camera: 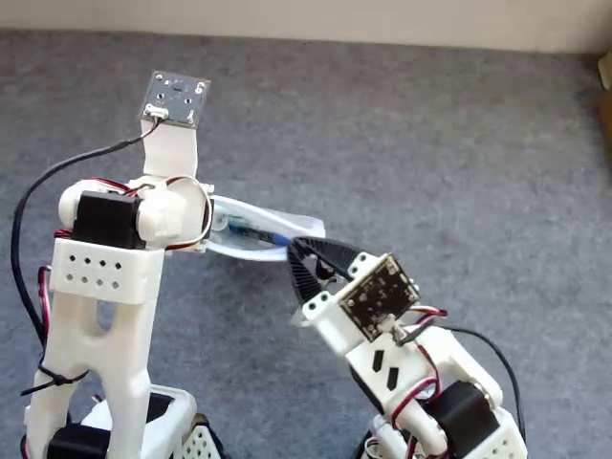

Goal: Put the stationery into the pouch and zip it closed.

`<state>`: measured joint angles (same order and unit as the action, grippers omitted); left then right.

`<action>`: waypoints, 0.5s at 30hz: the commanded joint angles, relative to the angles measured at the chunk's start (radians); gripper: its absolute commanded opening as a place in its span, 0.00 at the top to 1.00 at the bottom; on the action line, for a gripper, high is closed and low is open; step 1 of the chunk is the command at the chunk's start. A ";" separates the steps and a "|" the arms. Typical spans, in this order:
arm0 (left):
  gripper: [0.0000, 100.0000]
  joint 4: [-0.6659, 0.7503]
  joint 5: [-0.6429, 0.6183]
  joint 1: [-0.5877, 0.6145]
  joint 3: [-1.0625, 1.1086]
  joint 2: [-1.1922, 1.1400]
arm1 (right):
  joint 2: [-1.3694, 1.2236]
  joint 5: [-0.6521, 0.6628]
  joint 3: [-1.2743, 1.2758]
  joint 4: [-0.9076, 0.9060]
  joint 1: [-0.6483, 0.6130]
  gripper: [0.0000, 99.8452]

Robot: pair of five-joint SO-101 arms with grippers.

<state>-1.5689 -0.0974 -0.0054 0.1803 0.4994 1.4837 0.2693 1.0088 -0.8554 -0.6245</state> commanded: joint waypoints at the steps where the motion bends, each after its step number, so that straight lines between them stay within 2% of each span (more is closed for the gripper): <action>1: 0.99 0.014 -0.009 0.021 0.007 0.004 | -0.001 0.006 -0.048 -0.064 0.074 0.99; 9: 0.99 0.015 -0.009 0.021 0.007 0.004 | 0.015 0.005 -0.047 -0.165 0.090 0.99; 15: 0.99 0.029 -0.009 0.021 0.008 0.004 | 0.297 0.005 0.084 -0.196 0.091 0.99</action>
<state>-1.5704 -0.0974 -0.0069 0.1803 0.4979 1.6387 0.2693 1.0380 -1.0472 -0.5478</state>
